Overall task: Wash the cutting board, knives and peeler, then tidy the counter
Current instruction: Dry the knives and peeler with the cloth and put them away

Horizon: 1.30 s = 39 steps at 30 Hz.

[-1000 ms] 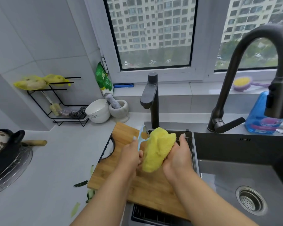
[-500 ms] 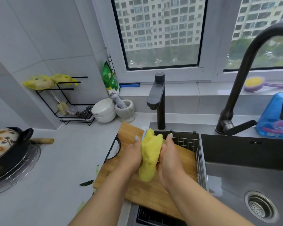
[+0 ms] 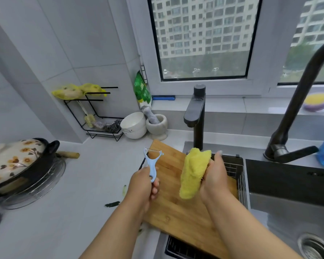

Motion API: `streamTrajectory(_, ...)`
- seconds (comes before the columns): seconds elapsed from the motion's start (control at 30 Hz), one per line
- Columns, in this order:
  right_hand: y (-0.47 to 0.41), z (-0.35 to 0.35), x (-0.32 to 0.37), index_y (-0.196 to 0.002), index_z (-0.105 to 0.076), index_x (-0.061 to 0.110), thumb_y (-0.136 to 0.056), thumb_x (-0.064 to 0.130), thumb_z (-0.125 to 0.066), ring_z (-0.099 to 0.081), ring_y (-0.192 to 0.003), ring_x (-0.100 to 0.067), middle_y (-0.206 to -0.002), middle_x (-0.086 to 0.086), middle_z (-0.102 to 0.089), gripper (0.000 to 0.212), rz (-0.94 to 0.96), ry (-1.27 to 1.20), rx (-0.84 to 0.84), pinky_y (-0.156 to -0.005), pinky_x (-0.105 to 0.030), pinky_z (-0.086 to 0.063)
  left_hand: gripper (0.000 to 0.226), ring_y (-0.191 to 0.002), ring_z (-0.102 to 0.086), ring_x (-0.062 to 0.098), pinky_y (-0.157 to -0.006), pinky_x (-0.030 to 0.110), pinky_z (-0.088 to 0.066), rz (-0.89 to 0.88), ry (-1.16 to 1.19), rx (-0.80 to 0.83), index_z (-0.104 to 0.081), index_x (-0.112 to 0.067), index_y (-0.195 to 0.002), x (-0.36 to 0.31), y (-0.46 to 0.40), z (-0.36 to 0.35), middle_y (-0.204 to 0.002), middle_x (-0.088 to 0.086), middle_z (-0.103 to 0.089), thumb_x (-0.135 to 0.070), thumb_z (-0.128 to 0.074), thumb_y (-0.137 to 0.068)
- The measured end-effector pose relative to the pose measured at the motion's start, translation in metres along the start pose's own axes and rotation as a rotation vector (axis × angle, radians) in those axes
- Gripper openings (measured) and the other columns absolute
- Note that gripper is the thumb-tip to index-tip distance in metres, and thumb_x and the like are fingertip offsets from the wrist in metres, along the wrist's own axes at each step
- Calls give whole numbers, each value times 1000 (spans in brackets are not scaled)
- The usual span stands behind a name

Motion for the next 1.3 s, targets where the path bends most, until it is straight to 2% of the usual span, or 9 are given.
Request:
streamTrajectory(0.23,3,-9,0,-117,-66,11,-94,65,-32,-66,-96,-31,-108,-17,-69,68,-29,130,6,-88,-40,-50,31,-43,-47,13,-39,22,-35,-18,79,-98,-64,-6,-94,-4,7,16,-59,3,-64,-16,-36,-100)
streamTrajectory(0.43,1,-11,-8,-106,-67,18,-93,67,-32,-64,-96,-29,-98,-12,-70,62,-57,236,13,-99,-48,-46,31,-53,-44,15,-48,27,-38,-3,113,-232,-72,-8,-94,-3,14,30,-73,5,-56,-17,-43,-97)
streamTrajectory(0.63,5,-21,-33,-140,-47,19,-79,84,-28,-51,-121,-30,-131,-8,-56,91,-167,483,76,-109,-51,-34,25,-50,-38,14,-47,25,-32,-22,118,-231,-70,-5,-91,-6,28,37,-63,5,-49,-12,-46,-96)
streamTrajectory(0.77,11,-34,-51,-126,-57,13,-89,73,-26,-55,-104,-26,-106,-6,-60,77,-193,638,191,-101,-42,-40,22,-50,-38,13,-48,24,-31,-64,117,-204,-63,-8,-80,-7,27,48,-60,2,-49,-12,-48,-97)
streamTrajectory(0.9,13,-52,-55,-115,-64,8,-97,59,-28,-59,-104,-25,-111,-9,-60,65,-115,732,256,-102,-44,-44,21,-48,-40,10,-46,23,-33,-77,83,-185,-60,-9,-77,-11,25,59,-56,-2,-50,-11,-52,-96)
streamTrajectory(1.0,21,-67,-47,-97,-64,13,-99,39,-45,-57,-82,-16,-99,-7,-63,32,23,789,293,-80,-33,-48,18,-45,-41,9,-43,21,-32,-64,100,-160,-61,-8,-78,-15,18,66,-57,1,-50,-11,-55,-94)
streamTrajectory(1.07,30,-81,-41,-98,-62,22,-92,22,-59,-58,-81,-13,-100,-6,-65,7,165,842,373,-73,-26,-47,17,-44,-40,10,-42,20,-32,-27,152,-146,-62,-7,-76,-20,14,69,-54,0,-50,-11,-58,-93)
streamTrajectory(1.2,51,-120,-46,-113,-57,30,-77,6,-74,-56,-80,-2,-103,-1,-60,46,394,858,586,-72,-17,-48,16,-41,-38,8,-38,18,-30,71,288,-58,-64,-7,-79,-32,5,76,-58,1,-50,-13,-59,-93)
streamTrajectory(1.3,54,-147,-52,-108,-60,37,-70,14,-82,-52,-80,-1,-94,9,-59,49,590,941,569,-69,-16,-45,15,-40,-38,6,-40,18,-29,102,295,20,-63,-8,-82,-42,0,83,-59,-1,-51,-14,-55,-94)
Point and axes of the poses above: each hand's wrist, its own y-axis away from the middle knuckle, its own z-axis out of the back of the hand, x = y × z, the point moved 7 cm from there along -y, towards the middle knuckle
